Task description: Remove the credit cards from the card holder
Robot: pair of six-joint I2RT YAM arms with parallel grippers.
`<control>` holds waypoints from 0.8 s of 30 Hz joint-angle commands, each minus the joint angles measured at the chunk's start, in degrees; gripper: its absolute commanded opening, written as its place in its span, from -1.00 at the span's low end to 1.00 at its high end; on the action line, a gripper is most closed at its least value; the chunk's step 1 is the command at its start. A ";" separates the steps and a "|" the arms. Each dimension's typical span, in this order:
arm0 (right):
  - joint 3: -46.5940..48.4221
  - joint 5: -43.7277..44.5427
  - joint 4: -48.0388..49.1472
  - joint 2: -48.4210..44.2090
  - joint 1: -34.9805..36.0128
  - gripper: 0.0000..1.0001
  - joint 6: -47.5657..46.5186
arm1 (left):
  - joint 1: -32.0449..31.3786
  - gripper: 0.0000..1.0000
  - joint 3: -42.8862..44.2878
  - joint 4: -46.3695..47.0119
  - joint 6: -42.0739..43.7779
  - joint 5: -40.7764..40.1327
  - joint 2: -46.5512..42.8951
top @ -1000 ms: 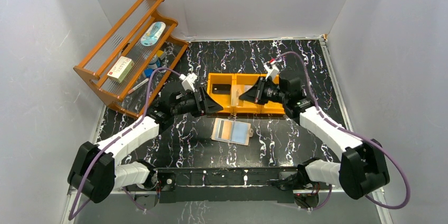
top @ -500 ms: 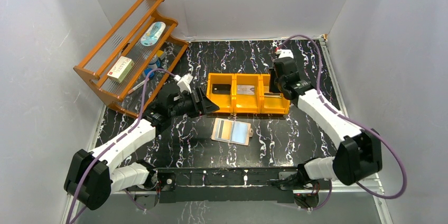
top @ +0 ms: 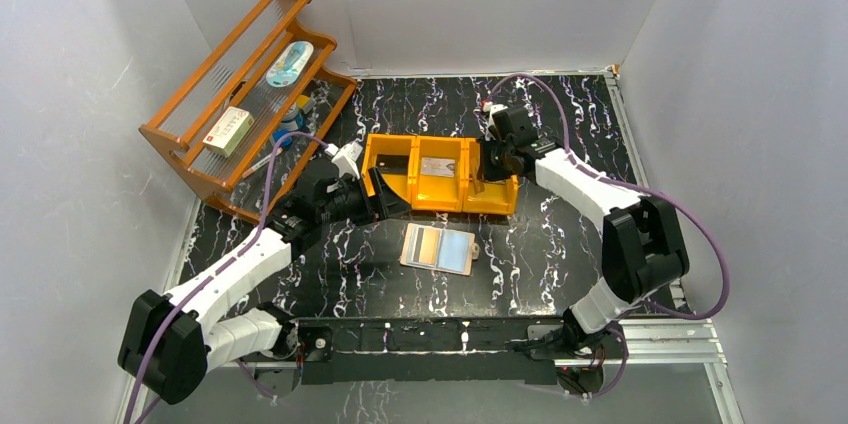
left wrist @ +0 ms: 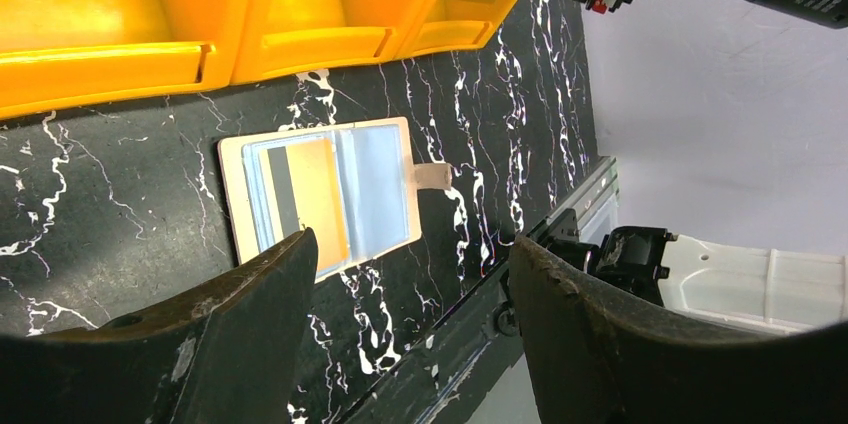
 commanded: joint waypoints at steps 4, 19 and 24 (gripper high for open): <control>4.82 8.51 1.54 0.08 0.69 -1.00 -15.08 | 0.27 0.38 1.52 -1.24 0.88 -0.59 -2.21; 2.20 6.99 5.36 0.52 0.66 -1.00 -56.69 | 0.30 0.40 1.23 -1.53 1.58 -1.10 -3.24; 2.84 8.59 7.38 3.81 0.65 -1.00 -61.04 | 0.31 0.40 0.74 -1.89 1.53 -1.91 -4.70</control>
